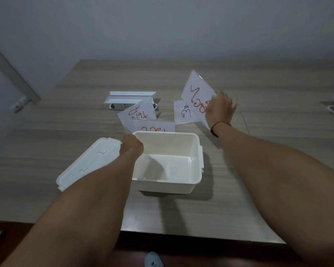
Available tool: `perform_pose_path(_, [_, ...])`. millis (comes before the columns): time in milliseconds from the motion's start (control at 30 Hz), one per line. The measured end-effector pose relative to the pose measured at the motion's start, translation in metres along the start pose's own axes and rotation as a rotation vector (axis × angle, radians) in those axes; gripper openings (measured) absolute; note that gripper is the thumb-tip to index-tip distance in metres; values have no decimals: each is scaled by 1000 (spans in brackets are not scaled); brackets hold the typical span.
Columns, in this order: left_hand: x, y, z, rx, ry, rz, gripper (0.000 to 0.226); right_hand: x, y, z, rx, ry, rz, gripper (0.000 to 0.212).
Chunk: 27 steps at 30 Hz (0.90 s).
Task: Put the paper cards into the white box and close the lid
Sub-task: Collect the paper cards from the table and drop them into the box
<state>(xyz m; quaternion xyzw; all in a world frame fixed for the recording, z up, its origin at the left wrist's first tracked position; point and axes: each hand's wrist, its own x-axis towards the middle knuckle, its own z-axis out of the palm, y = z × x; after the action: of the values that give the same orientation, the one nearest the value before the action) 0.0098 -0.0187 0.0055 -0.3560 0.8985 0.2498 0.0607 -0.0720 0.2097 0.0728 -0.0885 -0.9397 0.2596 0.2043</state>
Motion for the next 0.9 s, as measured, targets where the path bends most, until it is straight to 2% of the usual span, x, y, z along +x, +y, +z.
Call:
perform_pose_path(67, [-2,-3,-3,3,-21,24,36,-2,-14,-5,126,47,5,29])
perform_pose_path(133, [-3,-6,-5,8,-26,41,36,-10,-25,-5,215,11,-3,33])
perform_pose_path(333, [-6,-14,-9,-34,-45,70,37,-56,-35,11,257,-275,-77,40])
perform_pose_path(467, [-3,-20,-10,-49,-54,109,37,-78,-23,31,264,-412,-31,35])
perform_pose_path(567, [0,-21,-13,-93,-75,103,38,-89,-11,42,237,-525,-11,39])
perform_pose_path(700, [1,-22,-12,-160,-65,100,38,-100,-6,52,118,-815,-49,29])
perform_pose_path(800, [-1,-19,-9,-188,-47,65,38,-109,-10,55,55,-985,-71,43])
perform_pose_path(900, [-2,-16,-8,-211,-49,28,38,-111,-12,56,62,-1051,-74,50])
